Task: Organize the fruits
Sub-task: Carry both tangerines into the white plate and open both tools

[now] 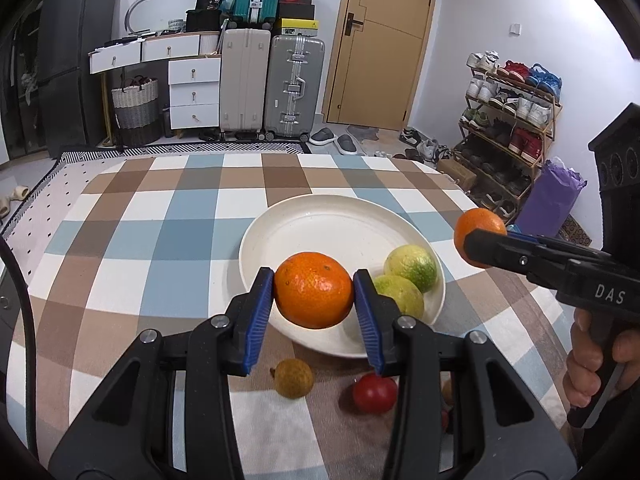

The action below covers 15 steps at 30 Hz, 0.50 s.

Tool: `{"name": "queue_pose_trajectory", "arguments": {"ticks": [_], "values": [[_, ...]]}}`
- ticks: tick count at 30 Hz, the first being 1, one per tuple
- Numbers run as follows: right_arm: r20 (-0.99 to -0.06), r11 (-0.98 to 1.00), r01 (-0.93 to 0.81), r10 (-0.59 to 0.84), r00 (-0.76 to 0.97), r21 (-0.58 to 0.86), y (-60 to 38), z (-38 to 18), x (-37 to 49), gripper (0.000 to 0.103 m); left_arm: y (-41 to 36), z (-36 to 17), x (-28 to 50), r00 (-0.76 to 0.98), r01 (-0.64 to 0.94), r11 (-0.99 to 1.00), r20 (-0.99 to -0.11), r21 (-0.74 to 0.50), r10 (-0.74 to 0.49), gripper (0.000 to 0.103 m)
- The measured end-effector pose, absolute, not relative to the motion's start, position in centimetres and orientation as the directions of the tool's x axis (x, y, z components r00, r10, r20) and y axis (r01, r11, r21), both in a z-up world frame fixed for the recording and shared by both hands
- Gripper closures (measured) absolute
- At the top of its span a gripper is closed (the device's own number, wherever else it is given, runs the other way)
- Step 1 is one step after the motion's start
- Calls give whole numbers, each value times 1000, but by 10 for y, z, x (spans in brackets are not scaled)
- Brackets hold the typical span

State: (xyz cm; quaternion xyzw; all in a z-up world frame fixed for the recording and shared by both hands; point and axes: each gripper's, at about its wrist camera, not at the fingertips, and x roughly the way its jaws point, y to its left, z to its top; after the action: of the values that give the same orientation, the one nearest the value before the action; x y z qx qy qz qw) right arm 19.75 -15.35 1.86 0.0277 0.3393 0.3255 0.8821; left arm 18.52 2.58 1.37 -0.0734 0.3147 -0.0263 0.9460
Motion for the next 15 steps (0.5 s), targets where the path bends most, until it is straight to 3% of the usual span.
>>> {"name": "queue_pose_trajectory", "arguments": {"ticks": [15], "values": [[-627,808,-529,558,544,261,-126,-5,232,64,16,-17,227,779,15,994,-622,-104,-77,65]]}}
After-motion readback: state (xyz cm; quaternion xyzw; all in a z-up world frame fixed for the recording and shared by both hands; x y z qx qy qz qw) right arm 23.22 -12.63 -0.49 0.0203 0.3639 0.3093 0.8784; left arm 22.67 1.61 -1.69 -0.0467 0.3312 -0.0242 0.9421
